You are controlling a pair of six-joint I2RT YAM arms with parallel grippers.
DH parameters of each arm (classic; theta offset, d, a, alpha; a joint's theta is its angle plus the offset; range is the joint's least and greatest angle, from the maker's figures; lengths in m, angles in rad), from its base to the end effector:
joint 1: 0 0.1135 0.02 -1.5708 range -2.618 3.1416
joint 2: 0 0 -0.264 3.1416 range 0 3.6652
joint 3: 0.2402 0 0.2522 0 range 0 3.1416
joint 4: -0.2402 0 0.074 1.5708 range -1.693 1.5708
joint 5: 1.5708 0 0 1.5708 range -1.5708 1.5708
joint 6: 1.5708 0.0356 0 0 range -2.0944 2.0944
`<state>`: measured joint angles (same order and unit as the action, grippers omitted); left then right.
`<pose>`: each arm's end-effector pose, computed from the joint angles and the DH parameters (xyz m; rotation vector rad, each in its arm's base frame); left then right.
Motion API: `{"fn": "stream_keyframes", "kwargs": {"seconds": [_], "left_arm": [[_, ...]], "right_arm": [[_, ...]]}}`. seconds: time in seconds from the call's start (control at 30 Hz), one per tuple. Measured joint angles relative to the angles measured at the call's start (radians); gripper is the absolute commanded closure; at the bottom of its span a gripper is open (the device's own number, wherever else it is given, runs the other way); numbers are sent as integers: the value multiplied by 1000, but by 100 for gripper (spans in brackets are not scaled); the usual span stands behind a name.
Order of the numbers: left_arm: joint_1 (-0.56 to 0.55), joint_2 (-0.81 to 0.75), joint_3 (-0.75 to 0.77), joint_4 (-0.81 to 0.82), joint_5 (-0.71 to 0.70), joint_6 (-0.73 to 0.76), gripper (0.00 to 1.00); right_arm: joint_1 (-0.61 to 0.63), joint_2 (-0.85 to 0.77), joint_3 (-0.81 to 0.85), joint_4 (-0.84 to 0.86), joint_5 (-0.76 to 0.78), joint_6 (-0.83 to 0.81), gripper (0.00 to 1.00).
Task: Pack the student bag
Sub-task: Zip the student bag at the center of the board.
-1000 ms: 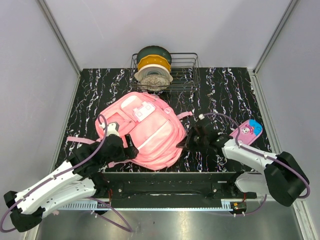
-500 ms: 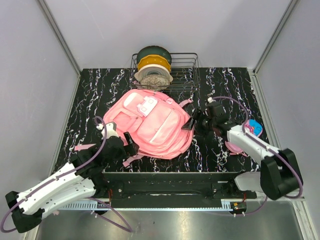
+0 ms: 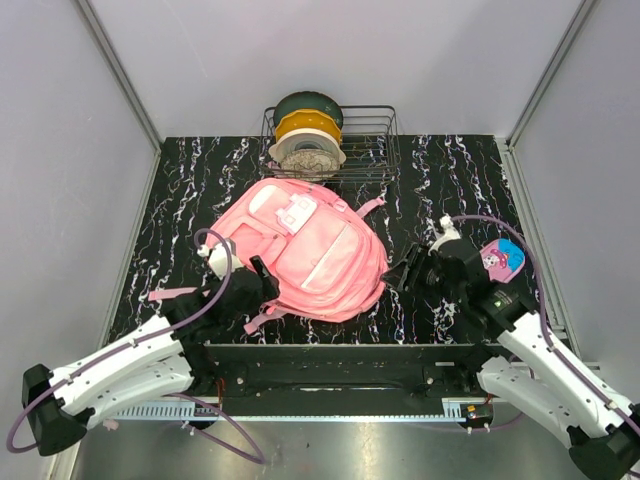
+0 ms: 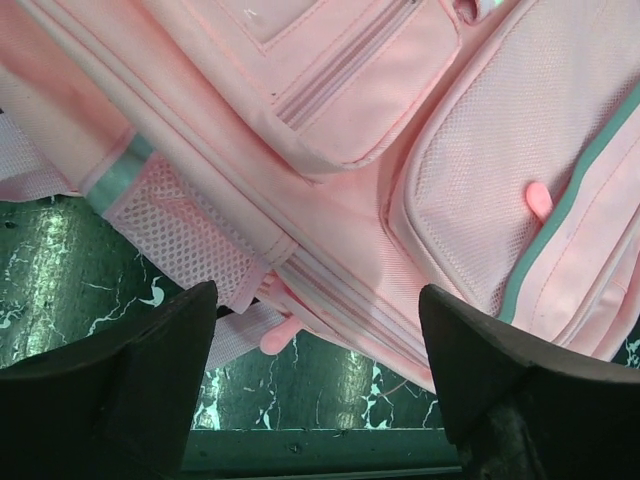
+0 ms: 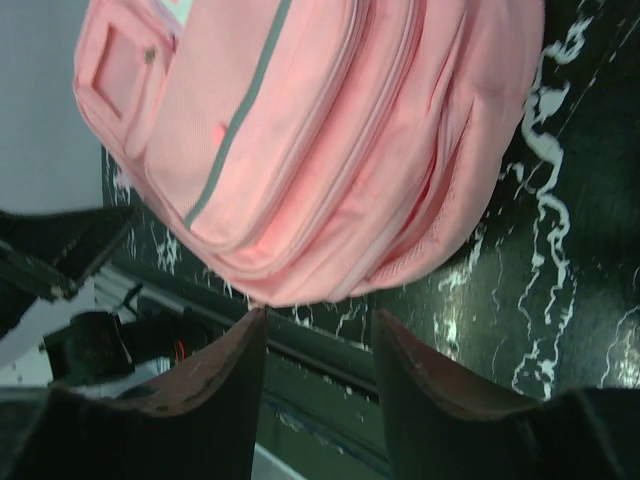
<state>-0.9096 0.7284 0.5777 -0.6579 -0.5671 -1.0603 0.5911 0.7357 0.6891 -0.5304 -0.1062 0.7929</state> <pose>0.1048 -0.1035 0.2365 -0.4294 2.2141 -0.3870 0.1336 0.0942 0.2795 0.1649 2.2834 0.8855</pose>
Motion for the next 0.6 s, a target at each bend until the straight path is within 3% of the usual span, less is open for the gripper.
{"fn": "stream_keyframes", "kwargs": {"seconds": [0.2,0.4,0.6], "left_arm": [[8,-15,-26,-2,-37,-14,16],[120,52,-19,10,-27,67,31],[183,116,-15,73,33,142,37]], "right_arm": [[169,92,-9,19,3,18,53],[414,262,14,72,73,63,56],[622,452,177,115,216,81,48]]}}
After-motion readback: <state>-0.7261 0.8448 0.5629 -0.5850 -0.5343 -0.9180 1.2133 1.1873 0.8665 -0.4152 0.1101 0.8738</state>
